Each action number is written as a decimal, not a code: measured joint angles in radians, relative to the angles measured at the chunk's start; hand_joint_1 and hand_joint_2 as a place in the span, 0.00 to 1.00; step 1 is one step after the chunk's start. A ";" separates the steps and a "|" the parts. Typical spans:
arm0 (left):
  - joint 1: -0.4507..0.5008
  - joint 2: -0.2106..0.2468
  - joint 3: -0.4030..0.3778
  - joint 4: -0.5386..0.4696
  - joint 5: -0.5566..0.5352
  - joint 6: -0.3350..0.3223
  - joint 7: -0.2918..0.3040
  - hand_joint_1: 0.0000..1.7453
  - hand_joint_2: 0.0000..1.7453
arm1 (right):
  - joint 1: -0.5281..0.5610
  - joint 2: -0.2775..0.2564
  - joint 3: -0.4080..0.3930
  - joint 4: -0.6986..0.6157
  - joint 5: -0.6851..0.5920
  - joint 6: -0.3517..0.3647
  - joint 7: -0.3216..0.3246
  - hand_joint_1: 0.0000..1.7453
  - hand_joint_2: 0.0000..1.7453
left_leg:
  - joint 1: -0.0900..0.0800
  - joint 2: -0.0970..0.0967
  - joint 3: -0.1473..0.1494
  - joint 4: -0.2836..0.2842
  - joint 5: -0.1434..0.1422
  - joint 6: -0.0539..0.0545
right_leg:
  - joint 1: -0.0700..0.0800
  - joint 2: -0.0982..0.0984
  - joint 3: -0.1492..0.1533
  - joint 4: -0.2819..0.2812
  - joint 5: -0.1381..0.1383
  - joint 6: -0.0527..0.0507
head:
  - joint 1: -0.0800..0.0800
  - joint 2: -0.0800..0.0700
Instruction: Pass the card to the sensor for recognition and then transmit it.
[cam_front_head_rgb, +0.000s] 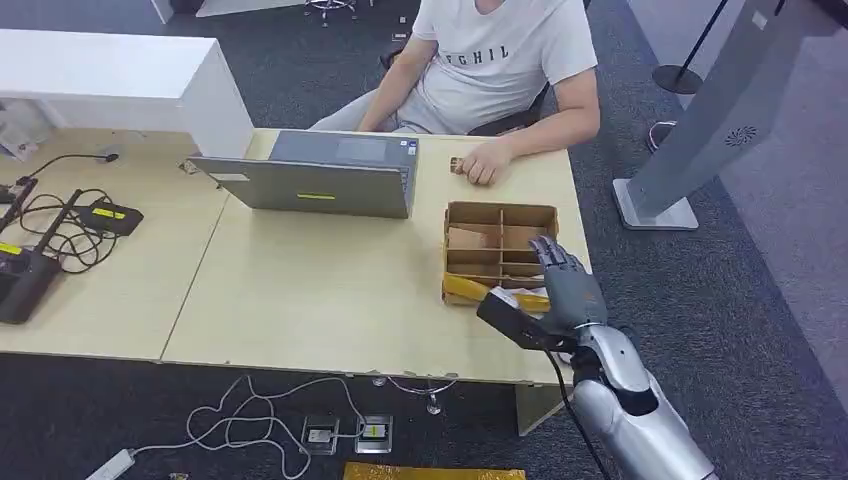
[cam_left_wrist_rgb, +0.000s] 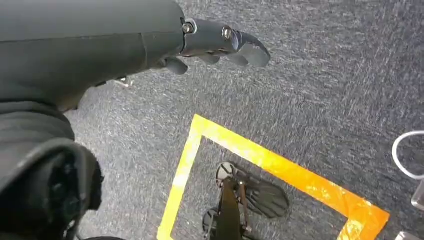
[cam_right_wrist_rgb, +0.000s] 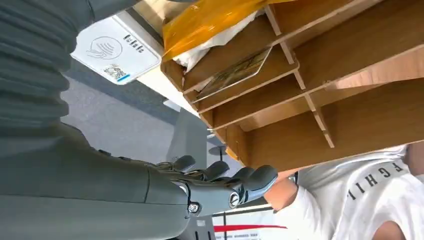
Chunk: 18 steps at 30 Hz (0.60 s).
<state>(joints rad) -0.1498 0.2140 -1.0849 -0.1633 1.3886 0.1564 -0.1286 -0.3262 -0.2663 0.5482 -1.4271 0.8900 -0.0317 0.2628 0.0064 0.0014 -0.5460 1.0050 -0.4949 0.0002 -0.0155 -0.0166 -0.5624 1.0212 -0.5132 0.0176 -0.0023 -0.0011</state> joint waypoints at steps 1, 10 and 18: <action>0.000 0.001 0.000 0.000 -0.002 0.000 0.000 0.00 0.00 | 0.000 0.001 0.000 0.000 -0.001 0.002 0.000 0.00 1.00 | 0.000 0.000 0.000 0.000 0.000 0.000 | 0.000 0.000 0.000 0.000 0.000 0.000 | 0.000 0.000; 0.000 0.003 0.000 0.000 -0.002 -0.002 0.000 0.00 0.00 | 0.000 0.005 0.000 0.000 -0.001 0.006 0.000 0.00 1.00 | 0.000 0.000 0.000 0.000 0.000 0.000 | 0.000 0.000 0.000 0.000 0.000 0.000 | 0.000 0.000; 0.000 0.008 0.000 0.000 -0.002 -0.002 0.000 0.00 0.00 | 0.000 0.010 0.000 0.000 0.025 0.007 0.008 0.00 1.00 | 0.000 0.000 0.000 0.000 0.000 0.000 | 0.000 0.000 0.000 0.000 0.000 0.000 | 0.000 0.000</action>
<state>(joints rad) -0.1499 0.2216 -1.0853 -0.1629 1.3870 0.1541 -0.1286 -0.3265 -0.2563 0.5486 -1.4267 0.9151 -0.0248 0.2712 0.0065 0.0014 -0.5460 1.0049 -0.4949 0.0002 -0.0155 -0.0165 -0.5624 1.0212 -0.5133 0.0176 -0.0023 -0.0011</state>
